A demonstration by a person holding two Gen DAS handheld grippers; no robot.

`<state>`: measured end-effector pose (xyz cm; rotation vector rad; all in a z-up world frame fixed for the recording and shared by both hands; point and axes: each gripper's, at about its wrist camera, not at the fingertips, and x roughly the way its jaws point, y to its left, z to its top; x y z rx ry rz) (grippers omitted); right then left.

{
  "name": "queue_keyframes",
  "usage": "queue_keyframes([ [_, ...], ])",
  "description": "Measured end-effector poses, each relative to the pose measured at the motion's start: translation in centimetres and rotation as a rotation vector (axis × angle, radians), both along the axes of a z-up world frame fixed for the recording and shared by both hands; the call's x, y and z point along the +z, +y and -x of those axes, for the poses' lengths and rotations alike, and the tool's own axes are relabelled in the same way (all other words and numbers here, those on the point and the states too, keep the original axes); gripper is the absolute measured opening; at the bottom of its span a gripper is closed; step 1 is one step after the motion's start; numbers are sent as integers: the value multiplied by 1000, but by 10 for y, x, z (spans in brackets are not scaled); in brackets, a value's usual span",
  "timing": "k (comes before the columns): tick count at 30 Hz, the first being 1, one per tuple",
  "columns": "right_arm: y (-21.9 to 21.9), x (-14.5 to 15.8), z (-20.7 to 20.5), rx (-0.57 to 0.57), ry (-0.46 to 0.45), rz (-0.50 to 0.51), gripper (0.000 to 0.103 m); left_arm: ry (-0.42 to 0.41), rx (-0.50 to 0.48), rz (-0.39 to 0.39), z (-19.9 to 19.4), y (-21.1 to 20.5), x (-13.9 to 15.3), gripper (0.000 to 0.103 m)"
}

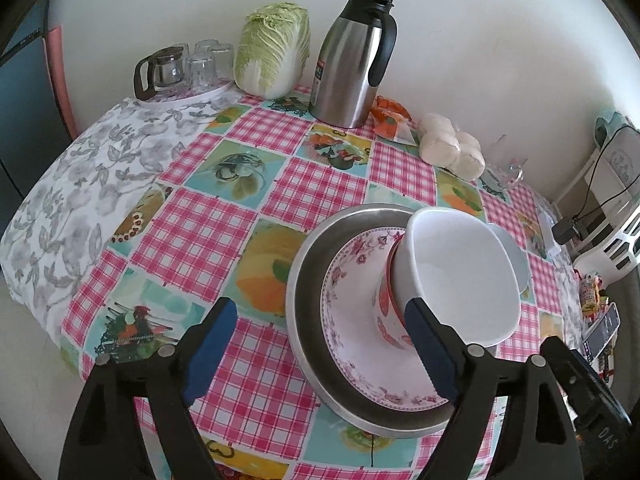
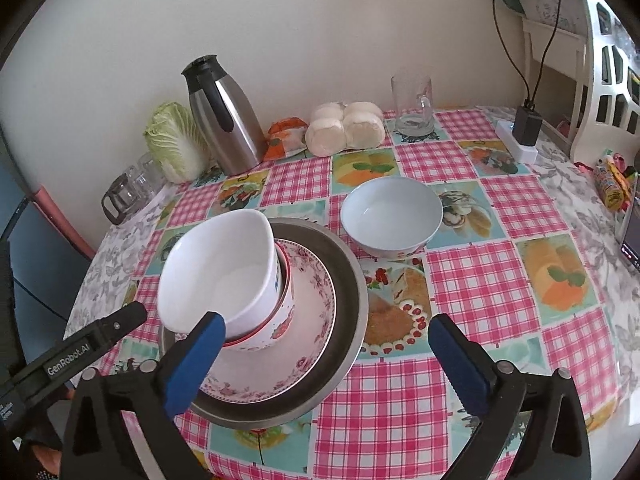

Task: Organize plates and bowls
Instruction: 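Move both grippers away from the basin to the pale round bowl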

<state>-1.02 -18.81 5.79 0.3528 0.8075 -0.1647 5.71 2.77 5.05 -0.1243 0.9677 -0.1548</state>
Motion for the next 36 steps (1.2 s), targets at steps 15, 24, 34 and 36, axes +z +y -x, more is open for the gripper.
queue_keyframes([
  [15,-25,1,9,-1,-44,-61,103,-63,29,-33,10,-10,10,99],
  [24,-51,4,18,-49,-96,-95,103,-174,11,21,19,-20,30,99],
  [34,-80,-5,20,-85,-101,-140,103,-227,-99,76,23,-57,50,99],
  [36,-87,-9,18,-88,-88,-151,103,-223,-134,113,22,-66,54,99],
])
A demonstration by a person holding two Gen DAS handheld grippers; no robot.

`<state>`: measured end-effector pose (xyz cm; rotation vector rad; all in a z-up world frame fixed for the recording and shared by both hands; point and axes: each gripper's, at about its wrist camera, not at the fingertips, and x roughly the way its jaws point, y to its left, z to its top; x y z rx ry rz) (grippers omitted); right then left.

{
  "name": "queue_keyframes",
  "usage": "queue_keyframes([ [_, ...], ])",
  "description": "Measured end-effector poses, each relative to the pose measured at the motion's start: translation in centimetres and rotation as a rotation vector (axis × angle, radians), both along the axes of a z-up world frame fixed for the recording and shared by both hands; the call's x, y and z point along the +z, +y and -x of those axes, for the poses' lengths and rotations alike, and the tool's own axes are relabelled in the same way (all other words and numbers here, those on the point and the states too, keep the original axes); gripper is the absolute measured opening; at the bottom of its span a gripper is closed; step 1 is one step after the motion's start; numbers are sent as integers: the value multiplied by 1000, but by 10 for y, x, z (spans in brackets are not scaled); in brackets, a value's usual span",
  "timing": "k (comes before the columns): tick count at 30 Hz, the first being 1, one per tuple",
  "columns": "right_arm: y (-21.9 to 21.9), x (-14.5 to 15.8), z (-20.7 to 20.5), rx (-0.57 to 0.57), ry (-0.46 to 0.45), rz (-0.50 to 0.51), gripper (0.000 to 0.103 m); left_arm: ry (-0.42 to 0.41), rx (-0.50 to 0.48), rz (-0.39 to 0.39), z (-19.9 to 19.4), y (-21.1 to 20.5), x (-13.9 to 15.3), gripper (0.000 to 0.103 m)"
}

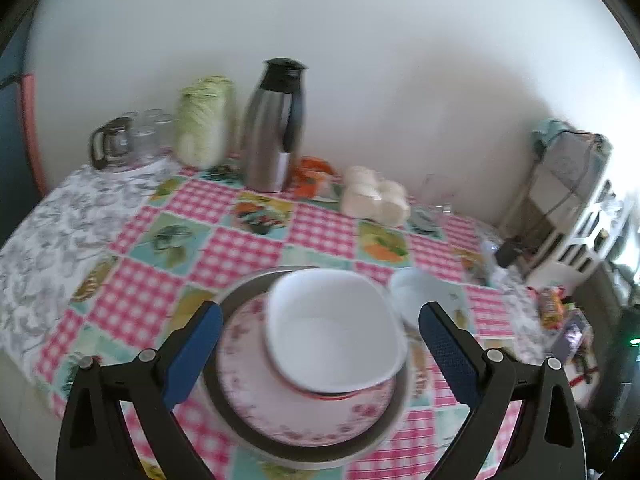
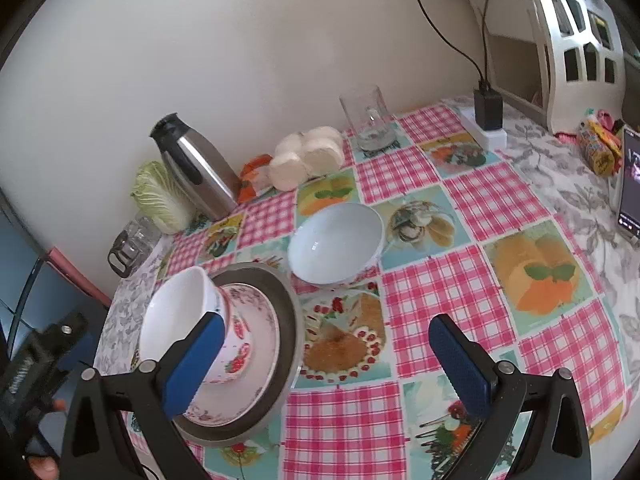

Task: Organize plates and bowls
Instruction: 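Move both grippers away from the basin to the pale round bowl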

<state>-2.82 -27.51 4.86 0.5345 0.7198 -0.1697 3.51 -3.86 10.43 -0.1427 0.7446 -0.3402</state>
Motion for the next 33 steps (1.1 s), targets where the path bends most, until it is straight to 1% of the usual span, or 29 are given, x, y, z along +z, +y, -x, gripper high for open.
queue_keyframes([
  [2,-7,-3,0,-9,1,-13,103,23,-26,21,-3,-8,3,99],
  [4,-14,-7,0,-19,-3,-35,103,36,-45,2,-6,-19,4,99],
  [8,-26,-15,1,-39,7,-66,103,47,-96,-74,-13,-45,8,99],
  [11,-35,-19,1,-49,7,-100,103,95,-133,-156,-25,-64,5,99],
  [12,-37,-19,1,-51,3,-106,103,111,-143,-171,-29,-68,3,99],
  [14,-41,-20,1,-52,-1,-110,103,161,-168,-216,-40,-81,0,99],
  [17,-47,-25,0,-62,4,-124,103,175,-198,-304,-51,-99,-3,99],
  [20,-57,-34,-2,-93,18,-155,103,209,-214,-348,-67,-115,-3,99],
  [21,-61,-37,-3,-109,23,-166,103,222,-219,-348,-71,-118,-4,99],
  [24,-70,-46,-6,-131,27,-197,103,313,-216,-326,-94,-128,-11,99],
  [26,-73,-50,-9,-143,30,-207,103,357,-198,-333,-108,-134,-18,99],
  [29,-78,-57,-20,-136,35,-232,103,402,-161,-371,-126,-142,-27,99],
  [31,-81,-61,-25,-135,28,-252,103,421,-146,-379,-135,-145,-30,99],
  [33,-84,-65,-32,-134,28,-271,103,428,-127,-404,-145,-151,-33,98],
])
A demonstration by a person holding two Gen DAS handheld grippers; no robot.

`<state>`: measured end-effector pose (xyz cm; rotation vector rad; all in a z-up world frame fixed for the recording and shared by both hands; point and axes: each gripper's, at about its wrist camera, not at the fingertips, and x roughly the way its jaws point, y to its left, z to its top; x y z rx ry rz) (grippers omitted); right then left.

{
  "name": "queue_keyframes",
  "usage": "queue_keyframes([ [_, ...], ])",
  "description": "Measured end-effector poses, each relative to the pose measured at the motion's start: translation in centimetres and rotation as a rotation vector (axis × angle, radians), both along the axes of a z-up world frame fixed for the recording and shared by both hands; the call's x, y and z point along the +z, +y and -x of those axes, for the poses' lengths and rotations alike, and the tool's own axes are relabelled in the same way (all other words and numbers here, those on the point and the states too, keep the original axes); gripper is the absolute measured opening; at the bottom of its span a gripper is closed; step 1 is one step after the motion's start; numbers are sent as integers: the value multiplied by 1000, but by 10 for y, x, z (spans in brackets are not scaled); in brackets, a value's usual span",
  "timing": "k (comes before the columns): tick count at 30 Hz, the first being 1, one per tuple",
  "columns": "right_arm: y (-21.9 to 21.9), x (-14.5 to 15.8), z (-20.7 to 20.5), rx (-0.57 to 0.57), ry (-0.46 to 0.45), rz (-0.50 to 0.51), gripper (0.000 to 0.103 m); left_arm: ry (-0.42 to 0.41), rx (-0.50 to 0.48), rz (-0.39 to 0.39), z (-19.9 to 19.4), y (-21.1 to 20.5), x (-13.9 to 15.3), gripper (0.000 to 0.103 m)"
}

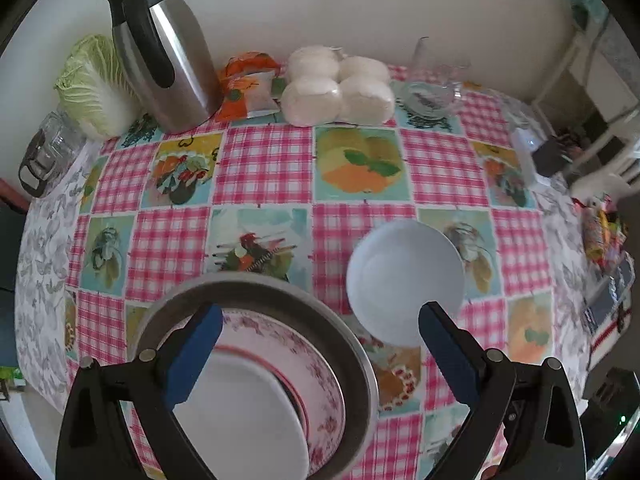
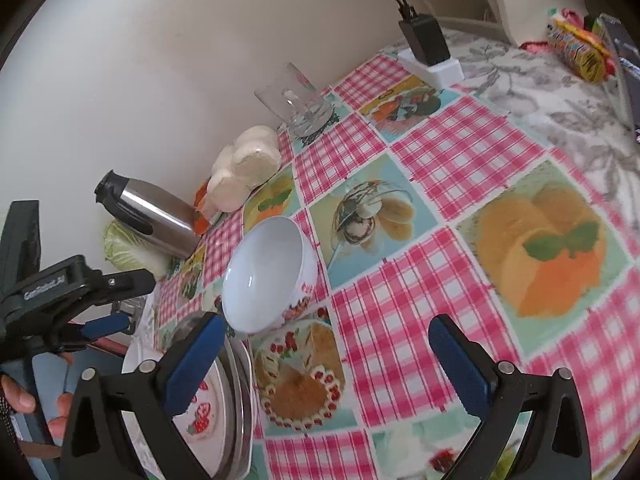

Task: Organize plates and bowls
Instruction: 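Move both grippers away from the basin to the pale round bowl, then close both grippers on the pale round bowl rim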

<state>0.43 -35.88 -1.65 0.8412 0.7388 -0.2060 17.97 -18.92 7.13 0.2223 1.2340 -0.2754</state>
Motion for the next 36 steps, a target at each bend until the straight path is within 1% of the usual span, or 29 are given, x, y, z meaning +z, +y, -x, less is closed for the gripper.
queue_keyframes([
  [3,-4,-7,-15,5,8,-14,103,-6,15,-34,-12,-9,-4,97],
  [4,-5,-10,-20,10,13,-24,102,-2,13,-45,-16,-14,-6,94],
  [5,-5,-13,-24,16,13,-33,99,4,9,-55,-18,-18,-9,87],
  [6,-5,-15,-30,25,14,-44,94,10,5,-61,-21,-21,-12,83],
  [7,-5,-17,-34,28,16,-48,91,20,0,-71,-23,-25,-16,80],
  [8,-4,-19,-40,36,22,-50,88,35,-1,-85,-26,-30,-22,79],
  [9,-3,-20,-45,44,27,-48,87,41,1,-90,-28,-32,-26,78],
  [10,-2,-21,-50,54,27,-46,87,50,2,-94,-30,-35,-31,75],
  [11,-1,-22,-53,60,28,-44,83,57,3,-98,-32,-37,-36,69],
  [12,-1,-23,-57,66,31,-45,79,64,6,-102,-34,-39,-40,66],
  [14,0,-26,-64,72,39,-44,76,86,16,-113,-38,-42,-51,58],
  [16,1,-29,-69,76,45,-45,72,105,24,-119,-42,-45,-61,55],
  [17,1,-31,-71,79,48,-46,68,111,27,-118,-43,-46,-65,54],
  [19,2,-35,-74,88,50,-51,66,123,29,-132,-45,-50,-73,52],
  [21,3,-39,-78,95,58,-53,57,130,31,-150,-48,-53,-80,47],
  [23,3,-42,-82,95,66,-55,52,138,37,-151,-50,-55,-86,44],
  [25,4,-45,-86,97,69,-57,52,147,39,-145,-52,-56,-91,42],
  [27,6,-48,-90,104,73,-59,49,156,43,-141,-55,-56,-96,41],
  [33,12,-53,-98,109,79,-60,49,184,54,-120,-57,-58,-107,41],
  [35,14,-53,-100,113,81,-53,47,182,44,-125,-57,-61,-108,39],
  [36,15,-53,-101,112,82,-53,45,185,42,-116,-57,-61,-109,37],
])
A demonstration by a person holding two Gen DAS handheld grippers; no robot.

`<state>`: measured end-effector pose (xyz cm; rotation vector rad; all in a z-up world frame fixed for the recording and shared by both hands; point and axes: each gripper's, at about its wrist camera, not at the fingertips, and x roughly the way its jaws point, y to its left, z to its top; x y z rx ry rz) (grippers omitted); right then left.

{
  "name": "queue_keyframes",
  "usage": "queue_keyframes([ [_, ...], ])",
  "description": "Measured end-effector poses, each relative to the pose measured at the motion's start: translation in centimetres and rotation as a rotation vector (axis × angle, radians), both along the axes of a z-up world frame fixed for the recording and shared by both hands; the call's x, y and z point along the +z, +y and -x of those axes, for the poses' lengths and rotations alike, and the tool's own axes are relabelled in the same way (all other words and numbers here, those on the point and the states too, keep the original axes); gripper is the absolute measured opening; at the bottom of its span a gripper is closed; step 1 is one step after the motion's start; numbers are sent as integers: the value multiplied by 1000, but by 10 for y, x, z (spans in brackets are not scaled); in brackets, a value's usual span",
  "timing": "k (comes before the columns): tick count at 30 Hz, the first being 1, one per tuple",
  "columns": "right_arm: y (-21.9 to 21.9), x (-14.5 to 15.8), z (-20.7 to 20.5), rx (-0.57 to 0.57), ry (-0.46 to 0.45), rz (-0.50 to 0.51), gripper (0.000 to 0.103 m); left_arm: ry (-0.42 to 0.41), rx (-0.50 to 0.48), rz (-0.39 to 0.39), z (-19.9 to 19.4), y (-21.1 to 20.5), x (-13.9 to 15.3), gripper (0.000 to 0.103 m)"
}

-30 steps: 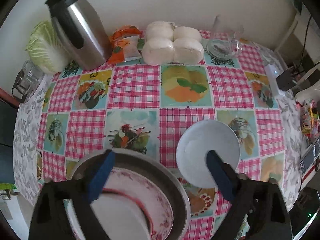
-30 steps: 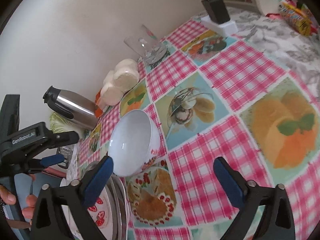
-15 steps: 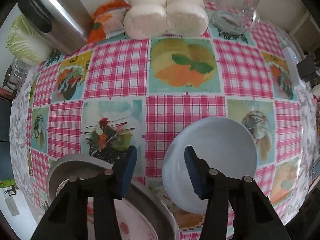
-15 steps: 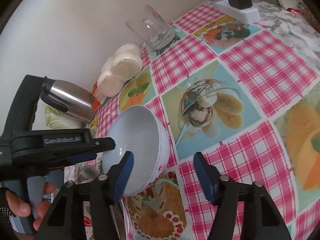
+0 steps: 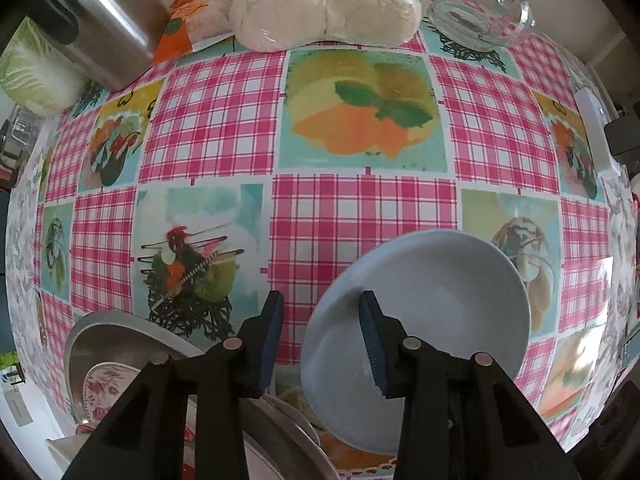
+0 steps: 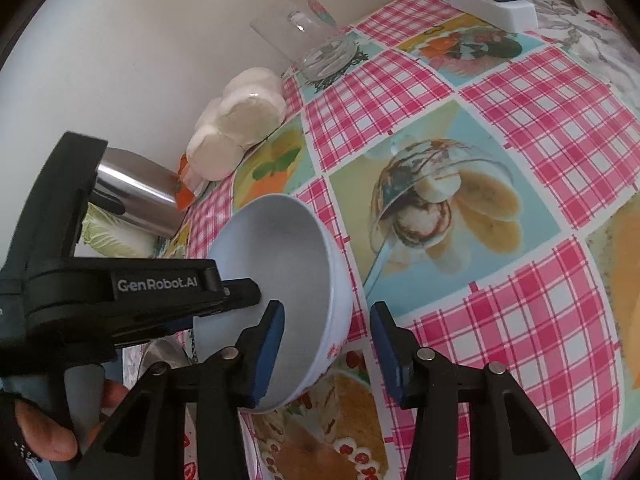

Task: Organize plates and bowls
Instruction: 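Close both grippers on the pale round bowl rim, then lift the pale round bowl with both grippers and carry it over the basin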

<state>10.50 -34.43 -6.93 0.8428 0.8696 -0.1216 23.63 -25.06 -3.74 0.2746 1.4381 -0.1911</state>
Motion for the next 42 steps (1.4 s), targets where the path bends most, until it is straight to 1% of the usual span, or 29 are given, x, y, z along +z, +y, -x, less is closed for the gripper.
queue_keyframes([
  [2,0,-1,0,-2,3,-5,40,8,-3,21,0,-3,-1,31],
  [3,0,-1,0,-3,5,-6,37,11,-4,29,1,-3,-1,30],
  [6,0,-2,1,-6,5,-10,31,5,-11,28,4,-3,-4,29],
  [9,0,-2,5,-13,-3,-18,28,10,-16,42,9,-3,-6,25],
  [11,0,-1,9,-18,-1,-12,27,11,-16,61,14,-2,-5,22],
  [17,-6,-1,30,-54,8,-7,26,22,-41,94,39,-5,-5,19],
  [20,-9,-1,42,-74,13,-2,26,26,-57,106,52,-9,-7,19],
  [25,-13,-5,61,-98,19,-30,25,29,-71,121,71,-14,-8,19],
  [30,-9,-4,73,-107,33,-5,25,-1,-80,145,92,-14,-6,16],
  [35,-6,-3,85,-110,49,5,25,-28,-91,196,117,-7,-3,16],
  [39,-4,0,96,-115,58,8,25,-56,-119,235,136,-3,10,16],
  [42,-2,9,105,-117,52,34,25,-90,-140,272,148,-1,27,16],
])
